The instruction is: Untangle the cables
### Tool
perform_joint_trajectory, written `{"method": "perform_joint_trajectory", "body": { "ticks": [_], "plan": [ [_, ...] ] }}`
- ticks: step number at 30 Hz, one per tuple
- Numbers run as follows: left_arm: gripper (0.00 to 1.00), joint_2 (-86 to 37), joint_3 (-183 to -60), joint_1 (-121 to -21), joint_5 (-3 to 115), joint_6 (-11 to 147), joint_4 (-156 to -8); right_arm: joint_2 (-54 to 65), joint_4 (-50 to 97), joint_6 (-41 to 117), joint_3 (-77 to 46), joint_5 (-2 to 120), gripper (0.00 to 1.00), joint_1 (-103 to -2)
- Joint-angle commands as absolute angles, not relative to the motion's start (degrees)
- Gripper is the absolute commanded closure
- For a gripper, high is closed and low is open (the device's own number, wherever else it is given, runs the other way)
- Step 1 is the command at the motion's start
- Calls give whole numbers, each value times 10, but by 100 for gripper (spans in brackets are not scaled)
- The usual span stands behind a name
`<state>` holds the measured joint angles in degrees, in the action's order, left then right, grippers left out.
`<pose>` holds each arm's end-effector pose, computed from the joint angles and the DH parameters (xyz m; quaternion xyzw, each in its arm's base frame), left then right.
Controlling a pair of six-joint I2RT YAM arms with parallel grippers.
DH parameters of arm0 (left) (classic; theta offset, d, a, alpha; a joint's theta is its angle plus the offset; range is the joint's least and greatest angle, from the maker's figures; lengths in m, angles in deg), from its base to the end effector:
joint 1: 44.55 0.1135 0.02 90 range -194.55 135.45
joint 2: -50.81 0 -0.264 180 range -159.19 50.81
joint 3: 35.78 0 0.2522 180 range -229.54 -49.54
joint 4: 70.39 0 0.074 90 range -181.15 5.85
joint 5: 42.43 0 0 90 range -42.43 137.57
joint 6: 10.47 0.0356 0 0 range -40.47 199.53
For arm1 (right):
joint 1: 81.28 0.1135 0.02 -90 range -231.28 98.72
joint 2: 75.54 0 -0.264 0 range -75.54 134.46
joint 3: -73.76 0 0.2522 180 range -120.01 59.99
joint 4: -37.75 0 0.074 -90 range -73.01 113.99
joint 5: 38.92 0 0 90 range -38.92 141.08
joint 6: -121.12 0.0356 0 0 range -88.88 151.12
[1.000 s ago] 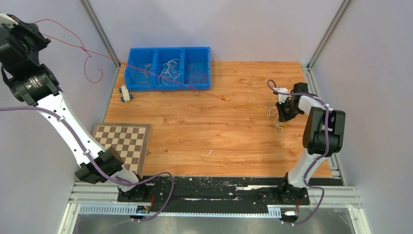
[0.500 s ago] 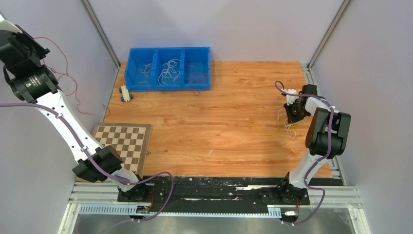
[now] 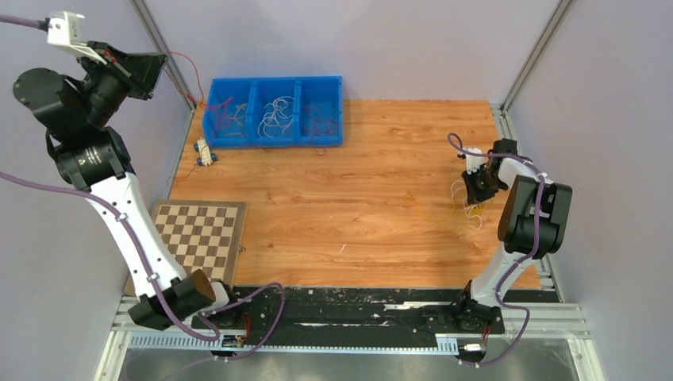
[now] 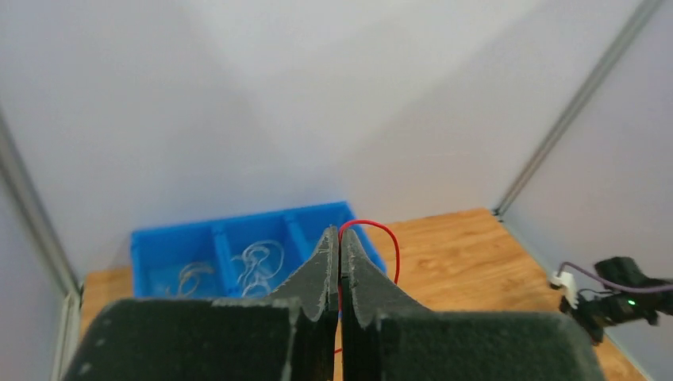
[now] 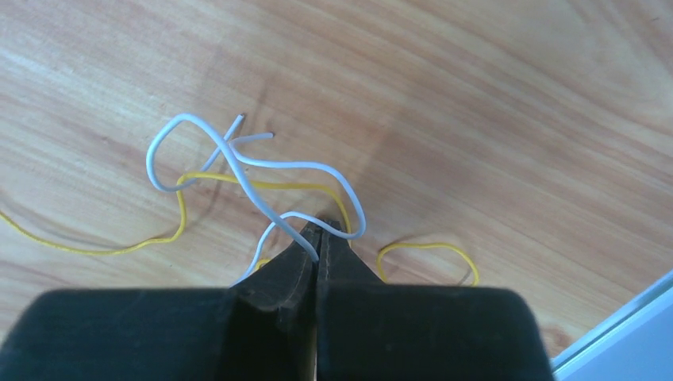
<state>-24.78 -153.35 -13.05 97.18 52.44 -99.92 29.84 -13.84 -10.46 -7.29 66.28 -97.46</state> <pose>0.2159 0.1005 0.5588 0.0071 0.6558 -0.2353 0.7173 0.3351 -0.0875 0.1590 -0.2321 0.9561 0.0563 0.1698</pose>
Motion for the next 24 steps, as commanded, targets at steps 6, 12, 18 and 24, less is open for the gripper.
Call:
{"method": "perform_joint_trajectory", "body": {
  "ticks": [6, 12, 18, 24],
  "plan": [
    [100, -221, -1606, -157, 1088, 368, -868, 336, -266, -96, -69, 704, 100, -962],
    [100, -216, -1582, -159, 1099, 385, -882, 335, -269, -92, -69, 710, 100, -958],
    [100, -213, -1539, -203, 1128, 564, -1074, 344, -271, -87, -76, 713, 100, -955],
    [100, -138, -1310, -314, 1057, 831, -1252, 349, -272, -83, -80, 716, 100, -954]
  ]
}}
